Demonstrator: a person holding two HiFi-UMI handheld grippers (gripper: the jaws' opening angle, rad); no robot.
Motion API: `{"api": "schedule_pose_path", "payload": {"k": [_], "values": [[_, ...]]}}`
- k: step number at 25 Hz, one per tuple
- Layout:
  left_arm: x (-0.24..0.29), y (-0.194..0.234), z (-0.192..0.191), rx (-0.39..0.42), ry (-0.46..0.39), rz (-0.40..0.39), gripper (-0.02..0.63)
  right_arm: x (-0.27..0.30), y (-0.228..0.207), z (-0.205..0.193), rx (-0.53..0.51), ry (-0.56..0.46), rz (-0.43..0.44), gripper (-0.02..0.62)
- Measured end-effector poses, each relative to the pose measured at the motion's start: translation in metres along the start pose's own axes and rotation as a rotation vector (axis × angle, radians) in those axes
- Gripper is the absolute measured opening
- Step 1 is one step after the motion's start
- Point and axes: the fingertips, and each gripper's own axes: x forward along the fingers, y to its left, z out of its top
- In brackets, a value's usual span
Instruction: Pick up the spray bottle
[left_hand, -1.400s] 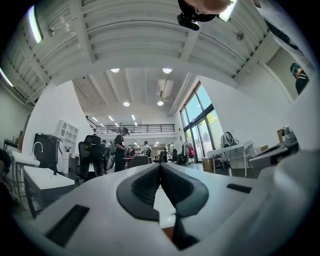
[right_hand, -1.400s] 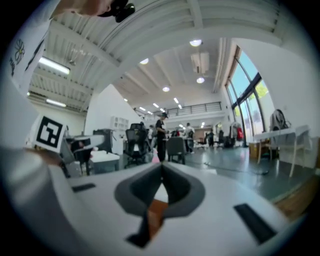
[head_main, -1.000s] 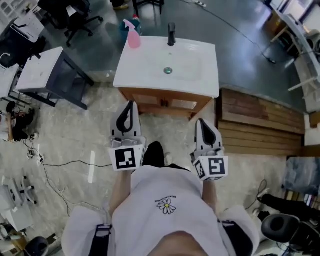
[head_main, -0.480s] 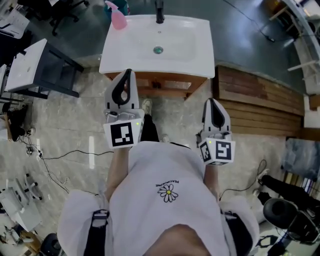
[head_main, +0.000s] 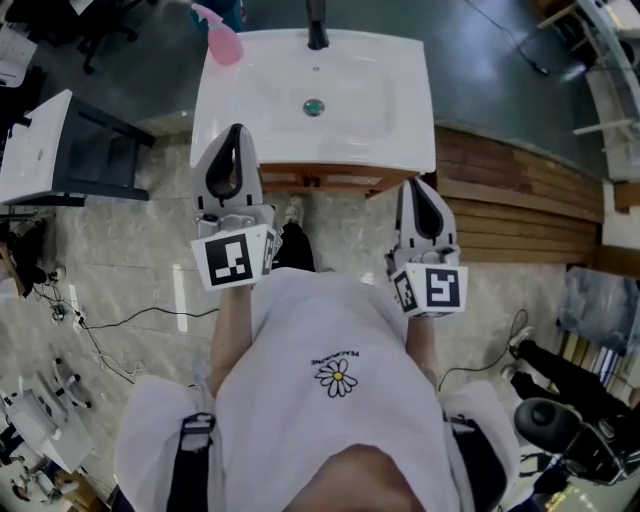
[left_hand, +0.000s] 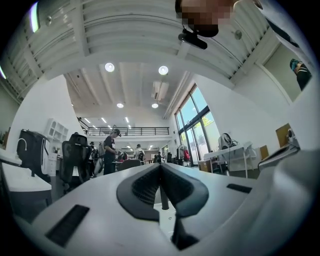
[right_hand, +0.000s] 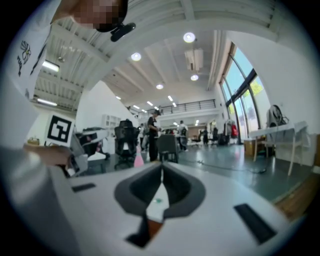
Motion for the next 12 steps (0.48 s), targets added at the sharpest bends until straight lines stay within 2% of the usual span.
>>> {"api": "schedule_pose_path", "payload": {"k": [7,12], "values": [[0.098,0.032,-0.001,-0.021,-0.021,-0.089,0.018,0.088,-0.005,0.028,-0.012,0.004,-0.069,0.029],[0.148,0.062,-0.013,-0.05,-0.017,-0.113,0.018,0.152,0.003,0.042,-0.02,-0.003,-0.081,0.029]]}}
